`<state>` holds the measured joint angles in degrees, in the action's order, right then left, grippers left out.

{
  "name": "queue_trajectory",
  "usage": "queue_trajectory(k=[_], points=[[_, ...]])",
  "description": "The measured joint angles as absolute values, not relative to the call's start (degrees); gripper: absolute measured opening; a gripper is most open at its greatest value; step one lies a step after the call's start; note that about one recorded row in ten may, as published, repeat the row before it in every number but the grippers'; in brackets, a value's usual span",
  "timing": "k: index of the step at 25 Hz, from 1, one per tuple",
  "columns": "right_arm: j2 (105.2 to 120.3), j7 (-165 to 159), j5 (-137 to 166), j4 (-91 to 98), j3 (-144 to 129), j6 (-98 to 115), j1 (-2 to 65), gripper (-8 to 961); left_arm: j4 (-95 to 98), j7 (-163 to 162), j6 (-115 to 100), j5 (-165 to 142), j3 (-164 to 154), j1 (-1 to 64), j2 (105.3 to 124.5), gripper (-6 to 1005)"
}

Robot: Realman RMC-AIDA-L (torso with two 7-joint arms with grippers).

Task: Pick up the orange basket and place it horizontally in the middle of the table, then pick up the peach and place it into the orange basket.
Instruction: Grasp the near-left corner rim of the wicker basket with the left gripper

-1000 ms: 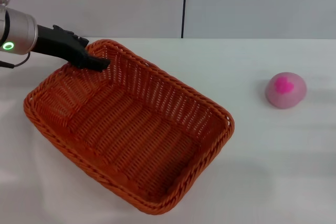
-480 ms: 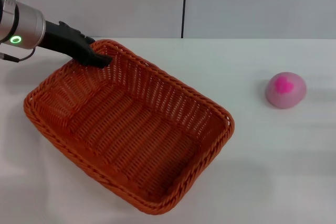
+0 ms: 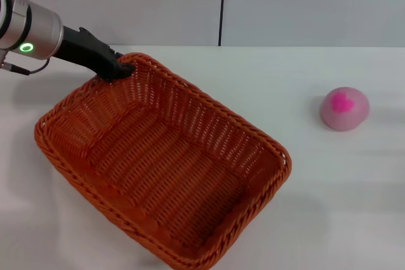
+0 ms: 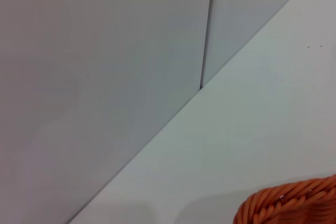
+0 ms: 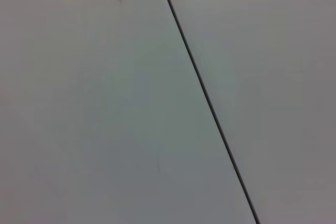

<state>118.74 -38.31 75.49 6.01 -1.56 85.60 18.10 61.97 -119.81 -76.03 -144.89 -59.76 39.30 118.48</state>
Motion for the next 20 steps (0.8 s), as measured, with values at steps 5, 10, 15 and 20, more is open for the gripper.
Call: queue_trajectory(k=[5,10,15,20], points=[[118.74,-38.51,75.45,5.98,-1.45,85.25,18.07,571,62.1,-120.58,-76.13,-144.94,-59.77,39.29,118.47,256],[118.74,-39.02,75.4,5.97,-0.48,84.57,18.02,571,62.34,-120.71,-76.52,-144.78,-59.7,39.14,118.47,229],[118.78,-39.08,75.4,5.9,-0.1,84.38,18.02,571,62.36,-120.74,-76.68,-144.75,-59.63,39.07,118.47,226],[118.74,-39.72,75.4,5.88,-0.08,84.15,18.01,571,62.14,-120.71,-77.17,-144.3,-59.87,38.81,118.46,223]])
